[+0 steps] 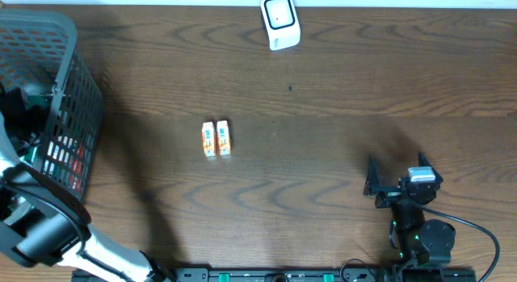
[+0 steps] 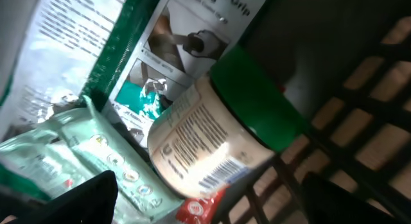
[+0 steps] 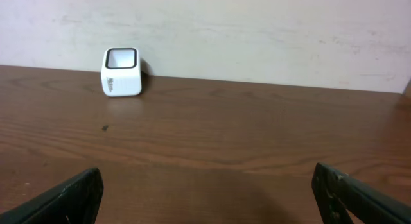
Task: Scan the item barcode
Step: 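Grasp the green-capped jar in the basket with the left gripper, then carry the green-capped jar with the left gripper under the scanner, then set the jar on the table right of the orange packs, then move the left gripper back over the gray basket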
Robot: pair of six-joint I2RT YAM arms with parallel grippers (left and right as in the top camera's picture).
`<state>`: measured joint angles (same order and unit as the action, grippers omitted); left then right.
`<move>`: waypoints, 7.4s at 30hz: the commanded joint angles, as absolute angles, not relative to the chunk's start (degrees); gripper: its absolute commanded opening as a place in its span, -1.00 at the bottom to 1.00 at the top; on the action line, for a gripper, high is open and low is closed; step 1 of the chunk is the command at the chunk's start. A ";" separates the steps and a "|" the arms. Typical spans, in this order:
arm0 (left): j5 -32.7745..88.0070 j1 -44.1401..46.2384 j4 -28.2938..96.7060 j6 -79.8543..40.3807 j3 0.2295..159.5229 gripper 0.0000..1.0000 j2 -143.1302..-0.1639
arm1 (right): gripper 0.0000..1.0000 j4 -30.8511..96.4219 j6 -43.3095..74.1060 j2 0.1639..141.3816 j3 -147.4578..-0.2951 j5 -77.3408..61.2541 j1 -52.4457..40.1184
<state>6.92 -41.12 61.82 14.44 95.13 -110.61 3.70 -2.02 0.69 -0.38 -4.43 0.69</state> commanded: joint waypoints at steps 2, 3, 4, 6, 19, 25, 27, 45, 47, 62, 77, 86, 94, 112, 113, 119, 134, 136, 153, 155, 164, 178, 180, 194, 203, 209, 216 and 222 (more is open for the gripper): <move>7.53 -41.67 61.87 15.49 94.54 0.82 -112.77 | 0.98 3.92 -1.32 0.38 -0.32 -4.36 0.89; 7.53 -41.67 61.87 15.75 94.54 0.81 -113.14 | 0.98 3.92 -1.32 0.38 -0.32 -4.36 0.89; 7.53 -41.67 61.82 15.86 94.54 0.80 -113.62 | 0.98 3.92 -1.32 0.38 -0.32 -4.36 0.89; 7.53 -41.67 61.45 15.86 94.54 0.81 -114.63 | 0.99 3.92 -1.32 0.38 -0.32 -4.36 0.89; 7.53 -41.67 55.68 15.84 94.02 0.53 -116.99 | 0.99 3.92 -1.32 0.38 -0.32 -4.36 0.89; 7.53 -41.67 54.46 15.79 94.02 0.49 -116.99 | 0.98 3.92 -1.32 0.38 -0.32 -4.36 0.89; 7.53 -41.67 54.28 15.79 94.02 0.49 -117.01 | 0.99 3.92 -1.32 0.38 -0.32 -4.36 0.89; 7.49 -41.71 55.00 12.73 94.43 0.04 -118.30 | 0.98 3.92 -1.32 0.38 -0.32 -4.36 0.89; 7.49 -41.74 55.20 11.66 95.39 0.00 -117.38 | 0.98 3.92 -1.32 0.38 -0.32 -4.36 0.89; 7.49 -41.71 43.88 -0.97 103.42 0.09 -93.89 | 0.99 3.92 -1.32 0.38 -0.32 -4.36 0.89; 6.94 -41.67 52.29 -0.97 100.29 0.64 -96.71 | 0.99 3.92 -1.32 0.38 -0.32 -4.36 0.89; 15.53 -41.67 60.62 7.27 100.29 0.68 -111.53 | 0.98 3.92 -1.32 0.38 -0.32 -4.36 0.89; 15.62 -41.67 64.16 7.92 100.29 0.68 -122.10 | 0.98 3.92 -1.32 0.38 -0.32 -4.36 0.89; 15.44 -41.74 64.27 4.82 104.86 -0.11 -116.88 | 0.99 3.92 -1.32 0.38 -0.32 -4.36 0.89; 15.44 -41.74 64.25 4.58 105.65 -0.11 -115.20 | 0.98 3.92 -1.32 0.38 -0.32 -4.36 0.89; 15.42 -41.71 60.66 -0.14 108.53 -0.15 -101.58 | 0.98 3.92 -1.32 0.38 -0.32 -4.36 0.89; 30.26 -24.71 68.16 -8.23 107.57 -0.16 -72.82 | 0.98 3.92 -1.32 0.38 -0.32 -4.36 0.89; 30.24 -16.67 69.76 -8.23 105.89 -0.16 -72.16 | 0.99 3.92 -1.32 0.38 -0.32 -4.36 0.89; 17.15 30.33 47.92 -24.21 80.73 -0.20 -93.08 | 0.99 3.92 -1.32 0.38 -0.32 -4.36 0.89; 16.82 32.47 45.50 -24.80 80.73 -0.24 -97.58 | 0.98 3.92 -1.32 0.38 -0.32 -4.36 0.89; 10.85 35.22 42.59 -28.29 80.73 -0.25 -110.83 | 0.98 3.92 -1.32 0.38 -0.32 -4.36 0.89; 11.11 36.29 42.72 -29.04 80.95 0.43 -115.24 | 0.99 3.92 -1.32 0.38 -0.32 -4.36 0.89; 11.11 36.29 42.76 -29.04 81.06 0.57 -115.00 | 0.98 3.92 -1.32 0.38 -0.32 -4.36 0.89; 6.74 36.29 42.83 -29.02 82.65 0.81 -105.01 | 0.99 3.92 -1.32 0.38 -0.32 -4.36 0.89; 2.28 35.18 44.12 -24.36 82.89 0.83 -95.39 | 0.99 3.92 -1.32 0.38 -0.32 -4.36 0.89; 2.26 27.29 50.96 -20.21 84.77 0.84 -84.90 | 0.98 3.92 -1.32 0.38 -0.32 -4.36 0.89; 2.31 10.66 53.47 -19.27 85.14 0.84 -72.07 | 0.99 3.92 -1.32 0.38 -0.32 -4.36 0.89; 2.31 -1.21 53.84 -18.41 85.14 0.84 -64.45 | 0.98 3.92 -1.32 0.38 -0.32 -4.36 0.89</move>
<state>2.61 2.00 53.58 -20.38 84.16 -66.30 3.70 -2.02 0.69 -0.38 -4.43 0.69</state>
